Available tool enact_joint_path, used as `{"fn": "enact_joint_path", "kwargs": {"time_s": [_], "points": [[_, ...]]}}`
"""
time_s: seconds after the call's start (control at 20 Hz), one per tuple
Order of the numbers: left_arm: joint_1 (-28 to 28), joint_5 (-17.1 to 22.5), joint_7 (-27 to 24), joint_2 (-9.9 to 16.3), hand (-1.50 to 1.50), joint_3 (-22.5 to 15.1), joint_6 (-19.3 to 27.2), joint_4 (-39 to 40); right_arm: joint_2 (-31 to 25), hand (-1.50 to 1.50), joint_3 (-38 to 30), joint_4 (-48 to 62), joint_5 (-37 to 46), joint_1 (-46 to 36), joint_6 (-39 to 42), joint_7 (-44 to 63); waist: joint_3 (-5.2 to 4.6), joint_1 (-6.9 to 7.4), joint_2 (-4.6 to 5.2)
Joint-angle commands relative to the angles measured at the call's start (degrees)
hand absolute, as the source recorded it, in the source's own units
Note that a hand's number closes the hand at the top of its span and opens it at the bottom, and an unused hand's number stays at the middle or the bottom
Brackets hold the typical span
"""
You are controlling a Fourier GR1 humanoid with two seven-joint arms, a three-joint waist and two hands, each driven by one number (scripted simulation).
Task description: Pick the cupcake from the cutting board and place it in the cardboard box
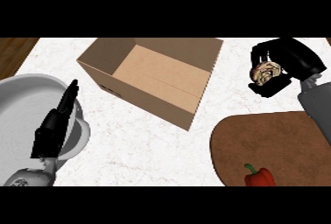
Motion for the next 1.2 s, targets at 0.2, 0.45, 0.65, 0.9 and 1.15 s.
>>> {"fn": "enact_joint_path", "kwargs": {"time_s": [0.2,0.45,0.65,0.9,1.15], "points": [[3.5,-0.4,0.2,-0.4,0.00,0.5,0.1,3.2,5.4,1.50,-8.7,5.9,-13.7,-10.4,7.2,-14.8,-0.72,-1.48,-0.09],[5.6,0.0,-1.0,-0.1,0.00,2.3,-0.4,3.6,10.6,1.50,-9.2,8.6,-14.7,-15.5,9.1,-14.8,-0.78,-2.43,-0.48],[1.7,0.0,4.7,0.2,0.00,2.5,-1.3,1.4,14.0,1.50,-9.8,12.6,-14.0,-23.5,9.8,-9.8,-0.77,-2.53,-0.45],[7.8,-1.7,-0.9,-2.1,0.00,1.5,0.2,1.2,20.9,1.50,-7.0,12.1,-11.2,-25.7,7.4,-2.3,-0.82,-2.57,-0.62],[3.1,-1.4,0.1,-1.7,0.00,2.1,-1.8,3.4,26.0,1.50,-6.7,23.2,-7.7,-31.0,3.1,-3.6,-0.83,-1.67,0.13]]}}
